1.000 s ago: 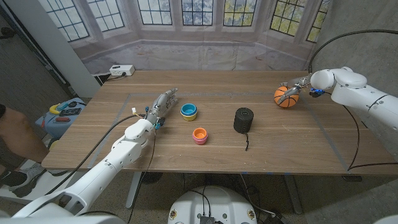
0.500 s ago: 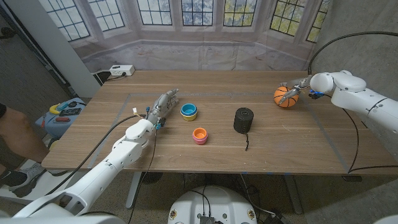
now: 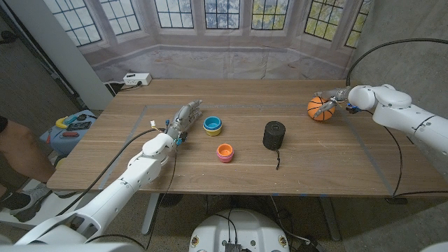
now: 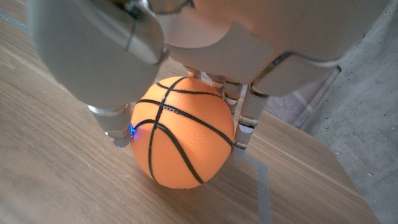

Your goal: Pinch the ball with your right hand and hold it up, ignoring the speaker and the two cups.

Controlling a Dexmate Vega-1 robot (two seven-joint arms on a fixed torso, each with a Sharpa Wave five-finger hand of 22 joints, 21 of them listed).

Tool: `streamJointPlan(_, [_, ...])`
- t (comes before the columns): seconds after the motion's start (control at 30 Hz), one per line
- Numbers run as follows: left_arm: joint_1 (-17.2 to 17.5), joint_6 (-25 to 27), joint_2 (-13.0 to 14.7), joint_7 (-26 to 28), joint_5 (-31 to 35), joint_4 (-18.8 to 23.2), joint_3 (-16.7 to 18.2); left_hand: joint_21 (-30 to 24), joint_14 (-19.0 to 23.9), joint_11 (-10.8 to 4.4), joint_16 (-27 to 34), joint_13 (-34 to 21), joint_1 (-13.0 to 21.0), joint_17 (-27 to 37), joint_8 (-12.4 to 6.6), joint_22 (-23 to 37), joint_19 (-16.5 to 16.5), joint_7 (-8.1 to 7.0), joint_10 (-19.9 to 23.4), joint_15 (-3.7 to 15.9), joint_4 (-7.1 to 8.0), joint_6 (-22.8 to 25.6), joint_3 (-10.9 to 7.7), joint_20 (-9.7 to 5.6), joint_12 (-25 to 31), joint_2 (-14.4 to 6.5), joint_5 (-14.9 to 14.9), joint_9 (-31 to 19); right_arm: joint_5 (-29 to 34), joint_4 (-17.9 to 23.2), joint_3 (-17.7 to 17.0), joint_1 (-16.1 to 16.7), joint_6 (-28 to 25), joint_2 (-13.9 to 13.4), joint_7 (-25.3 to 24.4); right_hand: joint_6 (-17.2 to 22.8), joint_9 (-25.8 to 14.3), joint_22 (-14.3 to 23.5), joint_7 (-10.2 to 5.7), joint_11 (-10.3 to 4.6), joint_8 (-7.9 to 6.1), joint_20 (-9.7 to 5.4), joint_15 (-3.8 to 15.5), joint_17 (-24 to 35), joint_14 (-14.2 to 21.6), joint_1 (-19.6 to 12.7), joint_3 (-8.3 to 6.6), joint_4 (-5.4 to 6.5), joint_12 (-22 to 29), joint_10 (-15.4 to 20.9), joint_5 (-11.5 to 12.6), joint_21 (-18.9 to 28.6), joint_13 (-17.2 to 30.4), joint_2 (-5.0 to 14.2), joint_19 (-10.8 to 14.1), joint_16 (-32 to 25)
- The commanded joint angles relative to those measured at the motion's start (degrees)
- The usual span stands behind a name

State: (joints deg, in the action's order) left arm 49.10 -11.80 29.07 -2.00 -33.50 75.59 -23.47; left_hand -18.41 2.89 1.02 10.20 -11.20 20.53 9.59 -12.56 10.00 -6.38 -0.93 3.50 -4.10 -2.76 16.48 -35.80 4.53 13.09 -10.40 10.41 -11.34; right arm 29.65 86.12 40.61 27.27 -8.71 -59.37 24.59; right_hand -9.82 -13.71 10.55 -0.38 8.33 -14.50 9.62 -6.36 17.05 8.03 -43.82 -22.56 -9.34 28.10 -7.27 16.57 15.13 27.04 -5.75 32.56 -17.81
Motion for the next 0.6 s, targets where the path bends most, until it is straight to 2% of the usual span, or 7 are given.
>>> streamJointPlan(0.03, [-0.92, -0.14, -0.48, -0.63, -0.11, -1.23, -0.27, 0.21, 0.55, 0.08, 0.63, -0.17, 0.06, 0.20, -0.08, 0.21, -0.61, -0.21, 0.61, -0.13, 0.10, 0.43, -0.65, 0.09, 0.30, 0.37, 0.29, -0.32, 0.65, 0.07, -1.06, 2.08, 1.33, -0.39, -5.27, -3.06, -0.16, 0.12, 0.85, -0.66, -0.90, -1.02, 1.44, 0.74, 2.98, -1.46, -0.47, -0.16, 2.39, 2.64, 0.97, 0.64, 1.40, -0.18, 1.98, -1.00])
streamJointPlan(0.33, [-1.27, -0.16, -0.72, -0.27, 0.26, -1.27, -0.47, 0.36, 0.72, -0.07, 0.56, -0.20, -0.05, 0.21, 0.07, 0.22, -0.76, -0.40, 0.85, -0.12, 0.14, 0.43, -0.78, 0.18, 0.33, 0.43, 0.29, -0.35, 1.38, -0.59, -1.33, 2.60, 2.68, -0.49, -7.82, -0.38, -0.19, 0.16, 2.22, -1.08, -1.53, -2.29, 2.84, 1.44, 5.80, -2.71, -0.63, -0.09, 4.67, 5.02, 1.59, 0.78, 2.74, -0.34, 3.24, -1.81])
streamJointPlan(0.43, [-1.25, -0.17, -0.75, -0.03, 0.39, -1.12, -0.49, 0.41, 0.68, -0.04, 0.50, -0.20, -0.06, 0.21, 0.12, 0.22, -0.79, -0.40, 0.83, -0.10, 0.13, 0.42, -0.82, 0.18, 0.30, 0.44, 0.29, -0.36, 1.47, -0.96, -1.35, 2.66, 3.18, -0.37, -8.43, 0.70, -0.20, 0.18, 2.68, -1.63, -1.76, -2.79, 3.43, 1.71, 6.95, -3.18, -0.72, -0.05, 5.48, 5.69, 1.84, 0.86, 3.26, -0.32, 3.74, -2.14])
streamJointPlan(0.57, [-1.00, -0.01, -0.65, 0.28, 0.50, -0.67, -0.52, 0.48, 0.71, 0.03, 0.45, -0.21, -0.06, 0.19, 0.20, 0.22, -0.84, -0.47, 0.96, -0.09, 0.08, 0.39, -0.87, 0.16, 0.32, 0.48, 0.30, -0.37, 1.71, -1.38, -1.52, 3.43, 3.64, -0.28, -10.56, 3.11, -0.21, 0.23, 3.56, -2.39, -2.27, -4.22, 4.95, 2.28, 9.55, -4.24, -0.89, -0.03, 7.56, 7.82, 2.33, 1.16, 4.47, -0.32, 5.10, -2.86])
streamJointPlan(0.6, [-0.91, 0.08, -0.60, 0.39, 0.54, -0.51, -0.53, 0.49, 0.73, 0.01, 0.45, -0.22, -0.05, 0.18, 0.20, 0.22, -0.85, -0.48, 0.95, -0.10, 0.06, 0.42, -0.88, 0.16, 0.31, 0.49, 0.30, -0.37, 1.72, -1.68, -1.48, 3.54, 4.13, -0.28, -11.03, 4.62, -0.21, 0.26, 3.80, -2.81, -2.64, -5.02, 5.57, 2.48, 10.61, -4.97, -0.96, -0.17, 8.61, 8.96, 2.59, 1.35, 5.05, -0.51, 5.83, -3.07])
